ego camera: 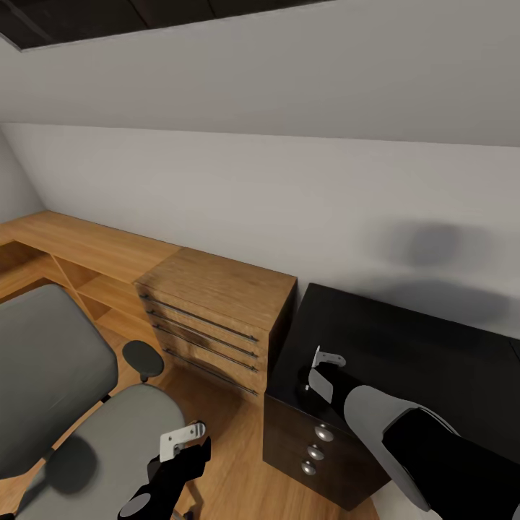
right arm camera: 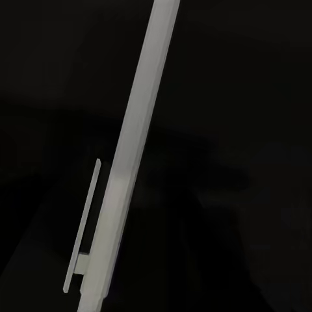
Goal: In the bedroom, organize the workspace by keeping the computer under the desk, ensuring the monitor is on the desk, placing the keyboard on the desk next to the monitor, placing the mouse on the desk next to the keyboard, moving the folder from the swivel chair onto the desk next to the mouse, stacking the notebook on top of the folder with the pen on top of the notebook, and positioning the swivel chair next to the desk.
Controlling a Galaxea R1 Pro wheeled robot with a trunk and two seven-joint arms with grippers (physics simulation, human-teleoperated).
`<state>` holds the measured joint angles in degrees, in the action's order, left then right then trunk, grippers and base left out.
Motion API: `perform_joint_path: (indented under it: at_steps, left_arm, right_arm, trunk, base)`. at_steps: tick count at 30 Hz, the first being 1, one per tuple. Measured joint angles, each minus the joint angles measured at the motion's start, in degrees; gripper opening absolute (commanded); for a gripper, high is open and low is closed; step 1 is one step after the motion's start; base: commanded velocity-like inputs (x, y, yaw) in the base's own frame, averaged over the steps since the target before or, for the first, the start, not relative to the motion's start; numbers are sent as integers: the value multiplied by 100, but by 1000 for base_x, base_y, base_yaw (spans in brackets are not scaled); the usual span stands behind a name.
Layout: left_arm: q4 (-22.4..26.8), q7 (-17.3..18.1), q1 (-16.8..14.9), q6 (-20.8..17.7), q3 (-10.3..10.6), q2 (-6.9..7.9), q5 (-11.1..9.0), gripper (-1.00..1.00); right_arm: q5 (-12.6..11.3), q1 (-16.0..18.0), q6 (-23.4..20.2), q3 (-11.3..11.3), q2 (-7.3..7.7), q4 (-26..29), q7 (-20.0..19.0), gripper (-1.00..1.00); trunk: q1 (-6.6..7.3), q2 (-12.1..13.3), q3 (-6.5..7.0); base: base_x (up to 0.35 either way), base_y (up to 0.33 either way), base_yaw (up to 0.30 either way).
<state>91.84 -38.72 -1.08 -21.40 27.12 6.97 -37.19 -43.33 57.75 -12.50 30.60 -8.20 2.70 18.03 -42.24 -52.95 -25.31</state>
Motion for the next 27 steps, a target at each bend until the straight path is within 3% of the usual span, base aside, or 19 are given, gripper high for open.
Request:
perform_joint_path:
  at_steps: [11,19,27]
  left_arm:
    - [0,1,0,0,0,0,0,100]
    - [0,1,0,0,0,0,0,100]
    - [0,2,0,0,1,0,0,100]
  right_arm:
    - [-5,0,-4,-1,0,3,4,-100]
    - [50,1,-424,22,0,162,3,-100]
    - [65,1,-512,28,0,192,4,-100]
  trunk:
    - [0,0,0]
    - [0,0,0]
    - [0,0,0]
  base:
    - [0,0,0]
    - [0,0,0]
    - [0,0,0]
